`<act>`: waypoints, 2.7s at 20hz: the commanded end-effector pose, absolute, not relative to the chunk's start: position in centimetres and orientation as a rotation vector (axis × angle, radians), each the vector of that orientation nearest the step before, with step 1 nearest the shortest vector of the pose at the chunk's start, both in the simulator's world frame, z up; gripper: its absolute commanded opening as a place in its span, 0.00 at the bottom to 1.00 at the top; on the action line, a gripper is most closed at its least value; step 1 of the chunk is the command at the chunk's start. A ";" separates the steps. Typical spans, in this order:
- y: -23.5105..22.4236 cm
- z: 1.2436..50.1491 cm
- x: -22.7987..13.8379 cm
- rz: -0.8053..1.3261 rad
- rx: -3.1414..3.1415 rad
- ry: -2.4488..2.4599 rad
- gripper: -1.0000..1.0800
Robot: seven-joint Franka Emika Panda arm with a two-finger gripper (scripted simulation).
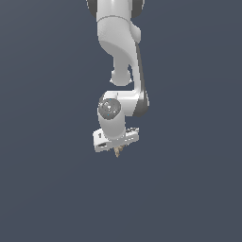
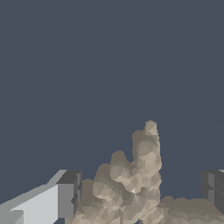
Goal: Pick up the object and move it to a goal position.
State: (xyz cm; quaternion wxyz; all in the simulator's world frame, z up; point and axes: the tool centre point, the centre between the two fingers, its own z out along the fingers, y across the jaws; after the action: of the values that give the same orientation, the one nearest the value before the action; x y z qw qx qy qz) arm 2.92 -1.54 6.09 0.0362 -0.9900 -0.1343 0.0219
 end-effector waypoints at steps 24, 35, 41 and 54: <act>-1.2 3.3 2.9 0.059 -3.039 -0.418 0.00; 2.0 10.9 6.7 -0.176 -3.056 -0.416 0.00; 5.5 20.1 9.5 -0.443 -3.054 -0.411 0.00; 13.4 41.5 10.0 -1.048 -2.971 -0.386 0.00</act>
State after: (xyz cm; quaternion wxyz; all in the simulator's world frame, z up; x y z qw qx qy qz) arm 10.33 12.60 39.41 -0.0132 -0.9421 -0.1232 -0.3115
